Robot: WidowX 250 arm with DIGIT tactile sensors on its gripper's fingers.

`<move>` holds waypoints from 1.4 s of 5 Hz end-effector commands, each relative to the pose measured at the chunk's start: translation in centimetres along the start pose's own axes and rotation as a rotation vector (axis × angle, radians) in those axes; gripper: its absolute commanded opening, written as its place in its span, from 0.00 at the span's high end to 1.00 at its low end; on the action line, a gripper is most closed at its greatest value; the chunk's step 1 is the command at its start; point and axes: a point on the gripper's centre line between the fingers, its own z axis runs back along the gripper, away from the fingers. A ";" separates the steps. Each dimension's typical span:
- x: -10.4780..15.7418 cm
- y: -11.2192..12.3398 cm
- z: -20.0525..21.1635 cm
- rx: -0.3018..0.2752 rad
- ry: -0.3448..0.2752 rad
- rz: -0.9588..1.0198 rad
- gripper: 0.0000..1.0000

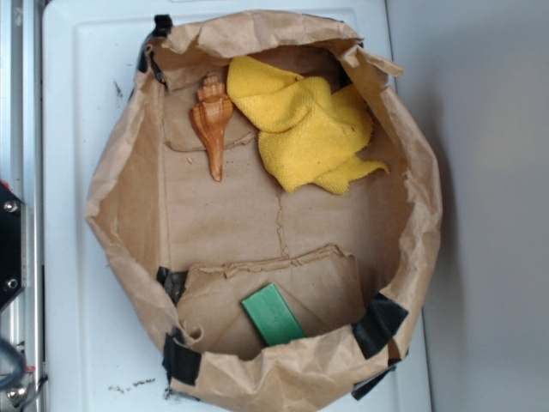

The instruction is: Grab the yellow cloth.

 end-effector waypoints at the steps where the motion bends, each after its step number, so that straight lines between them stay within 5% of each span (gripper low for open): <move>1: 0.0 0.0 0.0 0.000 0.000 0.000 0.00; 3: 6.9 2.2 -2.8 0.073 0.068 0.340 0.00; 5: 9.8 2.8 -3.6 0.007 0.101 -0.039 0.00; 7: 13.7 3.6 -8.0 0.096 0.052 -0.200 0.00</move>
